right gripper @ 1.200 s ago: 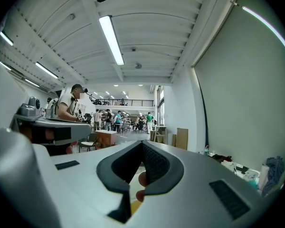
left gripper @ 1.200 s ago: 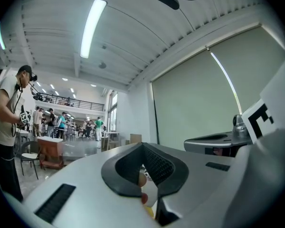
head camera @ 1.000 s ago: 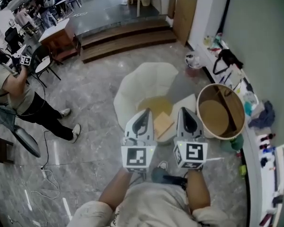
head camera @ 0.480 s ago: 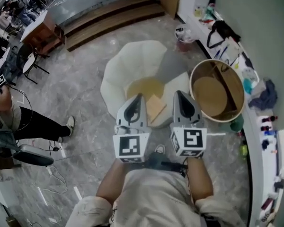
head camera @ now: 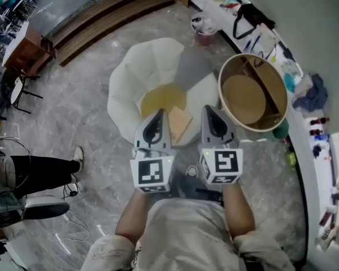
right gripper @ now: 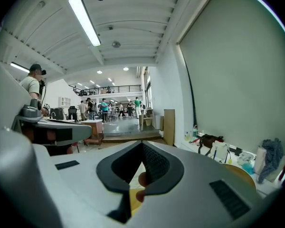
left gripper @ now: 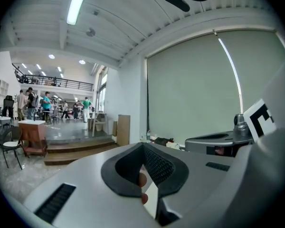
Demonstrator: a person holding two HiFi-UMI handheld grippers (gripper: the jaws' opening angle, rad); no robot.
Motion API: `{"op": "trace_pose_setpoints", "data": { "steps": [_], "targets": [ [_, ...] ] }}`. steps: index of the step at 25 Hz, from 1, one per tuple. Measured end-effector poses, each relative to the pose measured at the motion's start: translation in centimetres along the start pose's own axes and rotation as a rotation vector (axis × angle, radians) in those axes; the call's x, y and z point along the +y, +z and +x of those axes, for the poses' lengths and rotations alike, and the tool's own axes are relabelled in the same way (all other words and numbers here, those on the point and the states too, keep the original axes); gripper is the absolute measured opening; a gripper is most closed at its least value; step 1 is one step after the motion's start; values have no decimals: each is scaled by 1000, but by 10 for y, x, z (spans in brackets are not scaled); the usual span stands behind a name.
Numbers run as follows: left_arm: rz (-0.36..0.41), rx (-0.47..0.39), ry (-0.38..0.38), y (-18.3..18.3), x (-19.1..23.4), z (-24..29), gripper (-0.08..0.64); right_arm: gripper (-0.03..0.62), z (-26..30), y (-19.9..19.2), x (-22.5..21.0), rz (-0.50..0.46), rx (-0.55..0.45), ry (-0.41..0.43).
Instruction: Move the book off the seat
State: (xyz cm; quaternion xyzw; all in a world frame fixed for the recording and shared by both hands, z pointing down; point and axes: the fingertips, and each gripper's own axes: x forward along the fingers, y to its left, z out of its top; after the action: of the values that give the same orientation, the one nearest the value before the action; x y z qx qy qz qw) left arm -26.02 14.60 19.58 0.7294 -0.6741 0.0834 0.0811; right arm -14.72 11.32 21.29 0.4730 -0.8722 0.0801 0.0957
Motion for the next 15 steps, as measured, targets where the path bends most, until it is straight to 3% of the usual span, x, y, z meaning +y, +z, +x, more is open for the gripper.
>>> {"op": "trace_pose_setpoints", "data": {
  "steps": [9,15],
  "targets": [
    [8,38,-114,-19,71,53,0,3,68,-18,30,14,65,-129],
    [5,100,-186,-54,110,92,0,3,106,-41,43,46,128,-211]
  ]
}}
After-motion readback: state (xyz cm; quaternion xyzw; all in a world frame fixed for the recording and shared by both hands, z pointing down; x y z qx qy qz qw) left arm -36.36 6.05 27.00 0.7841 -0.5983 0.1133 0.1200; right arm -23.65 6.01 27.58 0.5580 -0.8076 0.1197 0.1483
